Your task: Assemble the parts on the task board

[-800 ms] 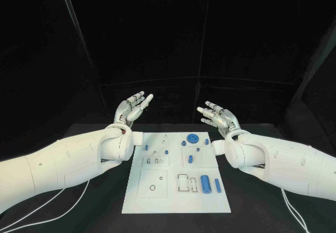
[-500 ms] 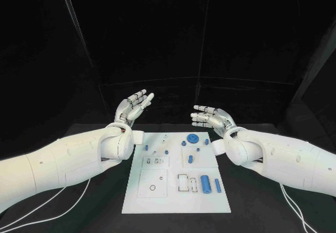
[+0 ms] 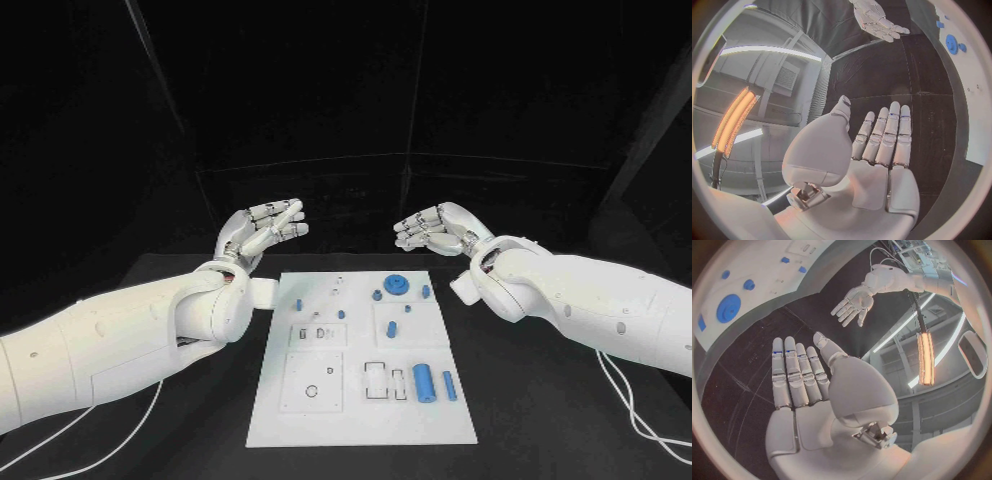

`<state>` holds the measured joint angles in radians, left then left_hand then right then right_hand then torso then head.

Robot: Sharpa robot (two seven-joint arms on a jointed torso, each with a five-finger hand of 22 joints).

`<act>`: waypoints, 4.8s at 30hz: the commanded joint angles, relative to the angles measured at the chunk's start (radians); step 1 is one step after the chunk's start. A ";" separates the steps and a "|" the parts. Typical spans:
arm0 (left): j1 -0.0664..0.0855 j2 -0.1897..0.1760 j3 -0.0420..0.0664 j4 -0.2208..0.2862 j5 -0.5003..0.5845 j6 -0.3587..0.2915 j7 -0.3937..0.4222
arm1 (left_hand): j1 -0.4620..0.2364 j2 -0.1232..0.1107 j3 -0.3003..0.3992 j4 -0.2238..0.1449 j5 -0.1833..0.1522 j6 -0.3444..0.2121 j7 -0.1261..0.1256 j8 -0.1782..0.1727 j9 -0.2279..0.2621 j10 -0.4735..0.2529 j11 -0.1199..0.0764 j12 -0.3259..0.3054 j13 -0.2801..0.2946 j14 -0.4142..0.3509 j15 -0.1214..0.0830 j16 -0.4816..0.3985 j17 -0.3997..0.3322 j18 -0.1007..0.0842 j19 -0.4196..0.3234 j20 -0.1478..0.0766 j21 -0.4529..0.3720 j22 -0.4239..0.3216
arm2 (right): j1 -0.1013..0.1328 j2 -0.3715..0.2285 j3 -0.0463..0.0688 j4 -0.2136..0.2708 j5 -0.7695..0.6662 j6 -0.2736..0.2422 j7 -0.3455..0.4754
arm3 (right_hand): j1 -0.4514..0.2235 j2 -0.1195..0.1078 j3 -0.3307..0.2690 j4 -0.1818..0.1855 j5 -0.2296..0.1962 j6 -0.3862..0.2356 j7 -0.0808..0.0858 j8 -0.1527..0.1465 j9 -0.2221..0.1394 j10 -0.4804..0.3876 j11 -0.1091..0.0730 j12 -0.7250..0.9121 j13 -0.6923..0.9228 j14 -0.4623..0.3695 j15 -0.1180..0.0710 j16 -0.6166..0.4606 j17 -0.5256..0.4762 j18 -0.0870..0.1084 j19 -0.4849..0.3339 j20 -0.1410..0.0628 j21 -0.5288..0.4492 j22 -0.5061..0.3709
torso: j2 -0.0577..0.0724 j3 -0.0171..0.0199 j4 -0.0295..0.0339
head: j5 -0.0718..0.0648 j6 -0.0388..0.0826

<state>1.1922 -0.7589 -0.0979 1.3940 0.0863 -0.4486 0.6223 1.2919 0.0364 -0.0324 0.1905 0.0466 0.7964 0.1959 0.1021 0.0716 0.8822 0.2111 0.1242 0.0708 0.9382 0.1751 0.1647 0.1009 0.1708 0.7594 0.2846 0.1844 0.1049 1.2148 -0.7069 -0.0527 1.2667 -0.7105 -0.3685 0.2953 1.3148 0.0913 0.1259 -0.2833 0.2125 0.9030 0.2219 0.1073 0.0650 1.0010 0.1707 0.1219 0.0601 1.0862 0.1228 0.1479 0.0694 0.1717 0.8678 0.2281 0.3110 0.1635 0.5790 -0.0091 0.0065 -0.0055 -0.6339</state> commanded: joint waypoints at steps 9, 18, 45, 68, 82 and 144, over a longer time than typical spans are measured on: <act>0.004 -0.077 0.001 0.127 -0.038 0.053 0.019 | 0.024 0.010 -0.011 -0.047 0.003 0.109 0.039 0.012 -0.004 0.099 -0.027 0.016 -0.005 0.123 -0.035 0.036 0.017 0.015 0.112 -0.029 0.035 0.003 | 0.052 0.018 0.002 0.017 -0.516 0.060 -0.187 | 0.010 -0.071 0.058 -0.002 0.016 0.142 -0.045 -0.017 0.003 0.200 -0.068 -0.037 0.006 0.346 -0.105 0.142 0.113 0.009 0.133 -0.104 0.369 0.219 | 0.079 -0.0008 0.0073 | -0.010 0.026; 0.005 -0.097 0.001 0.206 -0.048 0.077 0.013 | 0.028 0.013 -0.013 -0.061 0.003 0.119 0.036 0.008 -0.005 0.110 -0.031 0.011 -0.006 0.144 -0.041 0.038 0.024 0.015 0.131 -0.035 0.038 0.001 | 0.061 0.049 0.002 0.022 -0.768 0.117 -0.297 | -0.021 -0.106 0.065 0.002 0.001 0.115 -0.040 -0.043 0.000 0.182 -0.068 -0.056 0.008 0.404 -0.114 0.292 0.233 0.009 0.140 -0.117 0.511 0.310 | 0.120 -0.0005 0.0191 | -0.022 0.033; 0.005 -0.119 0.002 0.262 -0.050 0.089 0.010 | 0.031 0.015 -0.014 -0.069 0.003 0.122 0.037 0.004 -0.005 0.111 -0.030 0.007 -0.006 0.135 -0.039 0.029 0.023 0.013 0.130 -0.034 0.033 -0.003 | 0.062 0.098 0.002 -0.003 -0.901 0.244 -0.365 | -0.047 -0.109 0.107 0.014 0.003 0.095 -0.048 -0.039 0.003 0.116 -0.065 -0.036 0.013 0.405 -0.109 0.899 0.769 -0.043 0.311 -0.108 0.907 0.748 | 0.163 0.0003 0.0178 | -0.026 0.027; 0.007 -0.126 0.002 0.268 -0.050 0.091 0.005 | 0.032 0.016 -0.014 -0.072 0.003 0.122 0.038 0.003 -0.006 0.111 -0.029 0.006 -0.006 0.133 -0.038 0.026 0.023 0.013 0.130 -0.034 0.032 -0.004 | 0.062 0.142 0.002 -0.056 -0.902 0.283 -0.353 | -0.056 -0.083 0.152 0.031 -0.001 0.119 -0.052 -0.036 0.004 0.150 -0.072 -0.022 0.012 0.406 -0.112 1.023 0.884 -0.063 0.365 -0.109 0.993 0.869 | 0.168 -0.0002 0.0194 | -0.026 0.019; 0.012 -0.132 0.002 0.269 -0.050 0.091 0.003 | 0.033 0.016 -0.014 -0.073 0.003 0.122 0.039 0.003 -0.006 0.111 -0.029 0.005 -0.006 0.132 -0.038 0.026 0.023 0.013 0.130 -0.034 0.032 -0.004 | 0.062 0.155 0.002 -0.071 -0.902 0.306 -0.353 | -0.046 -0.068 0.204 0.038 -0.016 0.163 -0.061 -0.029 0.006 0.189 -0.083 -0.015 0.012 0.402 -0.118 1.060 0.910 -0.069 0.379 -0.114 1.025 0.912 | 0.169 -0.0002 0.0198 | -0.024 0.009; 0.039 -0.141 0.002 0.259 -0.050 0.095 0.002 | 0.035 0.017 -0.013 -0.077 0.003 0.122 0.040 0.001 -0.006 0.110 -0.028 0.002 -0.007 0.131 -0.037 0.023 0.023 0.013 0.131 -0.034 0.030 -0.006 | 0.062 0.365 0.004 -0.264 -0.850 0.085 -0.338 | -0.048 -0.073 0.254 0.055 -0.043 0.192 -0.067 -0.032 0.005 0.214 -0.090 -0.019 0.016 0.402 -0.125 1.090 0.925 -0.081 0.416 -0.121 1.068 0.981 | 0.179 -0.0039 0.0276 | -0.010 0.017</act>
<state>1.2287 -0.9006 -0.0973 1.6506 0.0427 -0.3655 0.6182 1.3159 0.0525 -0.0453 0.1171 0.0465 0.9130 0.2318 0.1089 0.0665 0.9845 0.1823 0.1309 0.0653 1.0740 0.1379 0.1929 0.1231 0.1698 0.8853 0.2503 0.2176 0.1003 1.2745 -0.3450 -0.0493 1.0060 -1.5602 -0.2926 -0.0412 1.2764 0.0211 0.3738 -0.2281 0.1721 1.0920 0.1498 0.0771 0.0694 1.2202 0.0751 0.1072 0.0775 1.4650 0.0033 1.2339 0.9948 0.1084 1.2761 0.1051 1.3742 1.1433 0.7590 -0.0128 0.0336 -0.0145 -0.6160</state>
